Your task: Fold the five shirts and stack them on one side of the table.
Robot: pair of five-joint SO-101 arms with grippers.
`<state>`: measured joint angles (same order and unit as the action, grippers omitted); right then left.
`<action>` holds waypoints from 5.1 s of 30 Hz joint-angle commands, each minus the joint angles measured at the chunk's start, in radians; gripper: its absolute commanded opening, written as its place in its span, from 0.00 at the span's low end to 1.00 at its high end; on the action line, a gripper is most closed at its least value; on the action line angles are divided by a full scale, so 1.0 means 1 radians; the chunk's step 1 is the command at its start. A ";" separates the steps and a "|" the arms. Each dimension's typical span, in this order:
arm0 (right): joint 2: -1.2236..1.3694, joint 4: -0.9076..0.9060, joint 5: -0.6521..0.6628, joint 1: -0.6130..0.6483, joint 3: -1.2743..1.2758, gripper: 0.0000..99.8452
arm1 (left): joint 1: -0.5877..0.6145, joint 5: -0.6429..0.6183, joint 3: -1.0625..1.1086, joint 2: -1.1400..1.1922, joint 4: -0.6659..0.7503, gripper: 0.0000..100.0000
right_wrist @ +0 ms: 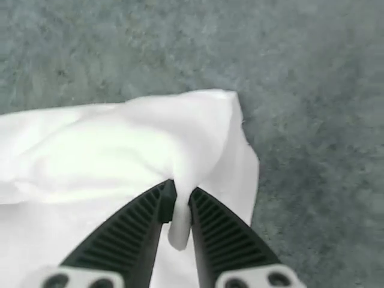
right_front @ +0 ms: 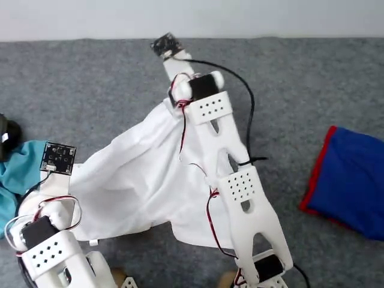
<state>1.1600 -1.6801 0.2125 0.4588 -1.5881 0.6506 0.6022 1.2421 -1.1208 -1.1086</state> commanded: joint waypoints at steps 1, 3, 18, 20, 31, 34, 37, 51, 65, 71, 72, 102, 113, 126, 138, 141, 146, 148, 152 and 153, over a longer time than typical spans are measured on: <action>0.025 -0.025 0.006 0.012 -0.009 0.01 | 0.000 0.003 -0.007 -0.011 0.015 0.00; 0.058 -0.039 0.006 0.021 -0.009 0.01 | 0.000 0.003 -0.007 -0.011 0.015 0.00; 0.113 -0.062 -0.029 0.065 -0.005 0.13 | 0.000 0.003 -0.002 -0.011 0.015 0.00; 0.122 -0.061 -0.032 0.070 -0.005 0.13 | 0.000 0.003 -0.002 -0.011 0.015 0.00; 0.191 -0.018 -0.021 0.064 -0.012 0.01 | 0.000 0.003 -0.002 -0.011 0.014 0.00; 0.163 -0.048 0.015 0.053 -0.048 0.01 | 0.000 0.003 -0.002 -0.011 0.014 0.00; 0.117 -0.082 0.034 0.038 -0.094 0.01 | 0.000 0.003 -0.005 -0.011 0.014 0.00; -0.420 -0.074 0.041 -0.170 -0.094 0.01 | -0.075 -0.276 -0.458 -0.009 0.014 0.00; -0.984 -0.111 0.120 -0.407 -0.092 0.01 | -0.454 -0.209 -0.989 -0.005 0.011 0.00; -1.279 -0.113 0.221 -0.409 0.052 0.01 | -0.463 -0.098 -1.064 -0.011 -0.029 0.00; -1.330 -0.113 0.238 -0.409 0.104 0.01 | -0.465 -0.098 -1.089 -0.011 -0.043 0.00; -1.639 -0.054 0.381 -0.496 0.845 0.01 | -0.470 -0.098 -0.928 -0.002 -0.187 0.00; -1.348 0.377 0.318 -0.418 1.315 0.01 | -0.493 -0.084 -0.196 0.029 0.575 0.00; -1.069 0.872 0.285 -0.415 1.346 0.01 | -0.516 -0.071 -0.578 0.710 0.766 0.00; -0.819 1.119 0.361 -0.435 1.080 0.01 | -0.516 -0.209 -1.270 1.309 0.763 0.00; -0.742 1.141 0.393 -0.435 0.985 0.01 | -0.516 -0.209 -1.388 1.407 0.761 0.00; -0.645 1.144 0.417 -0.435 0.842 0.01 | -0.516 -0.209 -1.481 1.490 0.761 0.00; -0.618 1.144 0.417 -0.432 0.792 0.01 | -0.517 -0.209 -1.484 1.494 0.761 0.00; -0.573 1.135 0.417 -0.429 0.723 0.01 | -0.529 -0.209 -1.484 1.493 0.750 0.00; -0.568 1.132 0.417 -0.429 0.715 0.01 | -0.534 -0.209 -1.486 1.491 0.733 0.00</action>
<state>0.6030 -0.5570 0.6176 0.0399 -0.7871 0.1243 0.4028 -0.1972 0.3874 -0.3690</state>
